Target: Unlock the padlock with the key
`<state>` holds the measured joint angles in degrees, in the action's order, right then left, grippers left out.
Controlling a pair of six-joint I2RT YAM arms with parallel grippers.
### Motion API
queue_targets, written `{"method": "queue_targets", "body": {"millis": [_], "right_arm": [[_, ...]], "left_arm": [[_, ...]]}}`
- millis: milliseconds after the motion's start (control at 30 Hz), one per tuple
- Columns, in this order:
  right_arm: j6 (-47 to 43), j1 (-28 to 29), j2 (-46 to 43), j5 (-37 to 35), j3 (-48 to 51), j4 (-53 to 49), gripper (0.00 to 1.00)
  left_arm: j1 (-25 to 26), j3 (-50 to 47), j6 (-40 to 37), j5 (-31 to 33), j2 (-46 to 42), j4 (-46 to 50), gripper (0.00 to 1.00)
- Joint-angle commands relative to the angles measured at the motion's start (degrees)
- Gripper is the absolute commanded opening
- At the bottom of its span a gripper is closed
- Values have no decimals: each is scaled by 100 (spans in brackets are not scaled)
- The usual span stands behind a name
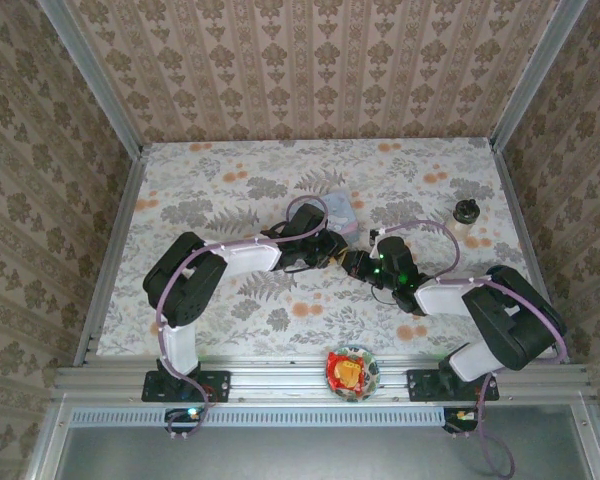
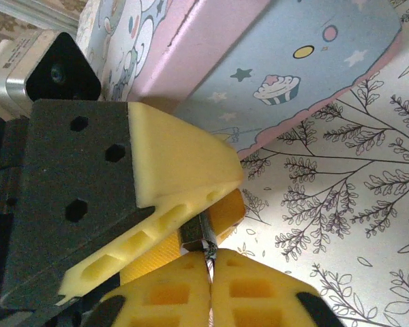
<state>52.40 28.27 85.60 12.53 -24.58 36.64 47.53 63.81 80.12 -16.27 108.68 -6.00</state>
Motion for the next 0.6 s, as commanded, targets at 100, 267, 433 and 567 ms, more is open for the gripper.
{"method": "queue_targets", "body": {"millis": [100, 267, 433, 567], "right_arm": [[113, -4, 258, -150, -257, 250, 1], [230, -48, 342, -164, -267, 464, 0], [312, -76, 443, -155, -314, 556, 1], [401, -85, 544, -85, -333, 726, 1]], "left_arm": [[97, -158, -48, -696, 57, 585, 46], [89, -629, -603, -106, -333, -94, 87], [78, -1195, -749, 473, -665, -846, 84], [75, -1544, -716, 783, -675, -1722, 75]]}}
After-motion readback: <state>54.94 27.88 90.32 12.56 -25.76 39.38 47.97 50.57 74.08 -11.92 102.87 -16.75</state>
